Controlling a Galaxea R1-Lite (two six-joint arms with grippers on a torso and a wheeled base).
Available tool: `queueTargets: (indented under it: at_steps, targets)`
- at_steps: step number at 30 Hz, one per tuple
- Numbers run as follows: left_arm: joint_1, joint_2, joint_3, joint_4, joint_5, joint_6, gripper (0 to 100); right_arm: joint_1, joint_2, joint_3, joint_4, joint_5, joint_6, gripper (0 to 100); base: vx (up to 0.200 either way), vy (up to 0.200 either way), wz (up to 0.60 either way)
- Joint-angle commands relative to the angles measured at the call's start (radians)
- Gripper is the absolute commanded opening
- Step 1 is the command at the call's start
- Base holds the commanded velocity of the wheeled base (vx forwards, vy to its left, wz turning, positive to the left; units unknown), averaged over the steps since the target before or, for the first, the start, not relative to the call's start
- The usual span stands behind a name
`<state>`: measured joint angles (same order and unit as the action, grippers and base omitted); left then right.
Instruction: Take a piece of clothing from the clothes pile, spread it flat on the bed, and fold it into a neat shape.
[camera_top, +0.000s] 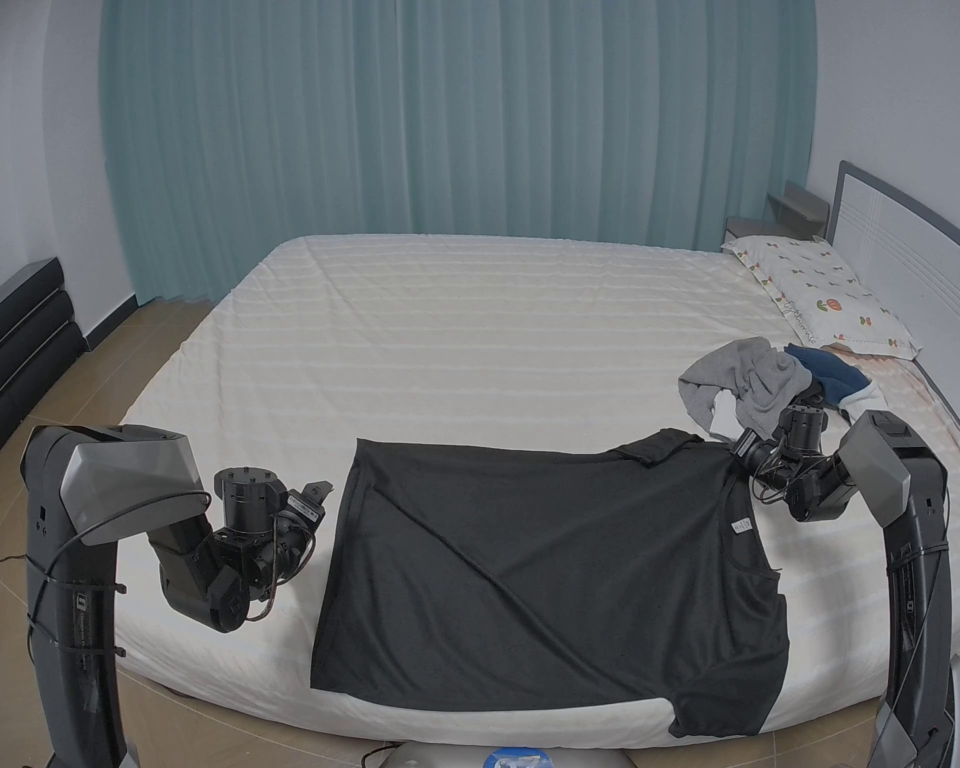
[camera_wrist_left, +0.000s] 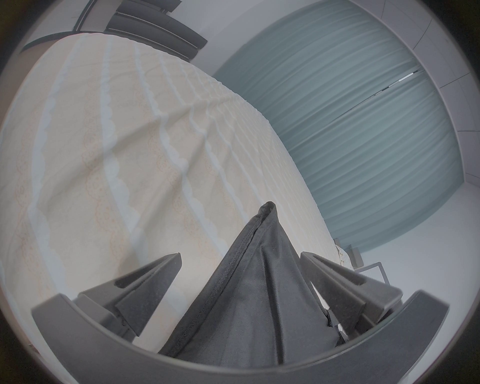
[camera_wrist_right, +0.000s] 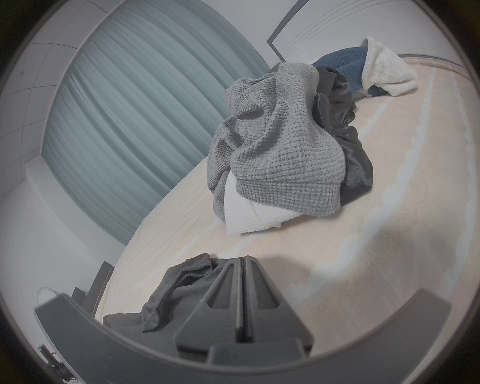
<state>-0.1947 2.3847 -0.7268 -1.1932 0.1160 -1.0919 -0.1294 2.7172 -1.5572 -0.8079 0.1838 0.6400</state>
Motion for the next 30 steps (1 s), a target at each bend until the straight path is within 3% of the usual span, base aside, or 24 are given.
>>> queueTargets:
  at_steps: [1, 22, 23, 30]
  targets:
    - [0.000, 0.002, 0.000, 0.000, 0.001, 0.000, 100, -0.003, 0.016, -0.010, -0.001, -0.001, 0.000, 0, 0.000, 0.000, 0.00]
    - [0.000, 0.004, 0.001, 0.000, 0.001, 0.000, 100, -0.019, 0.050, -0.063, -0.001, -0.021, -0.003, 0, 0.000, 0.000, 0.00]
    - [0.000, 0.002, 0.001, 0.000, 0.001, 0.000, 100, -0.019, 0.050, -0.063, -0.001, -0.021, -0.003, 100, 0.000, 0.000, 0.00]
    - [0.000, 0.002, 0.003, -0.002, 0.001, -0.003, 100, -0.021, -0.004, -0.034, -0.024, -0.023, 0.018, 100, 0.000, 0.000, 0.00]
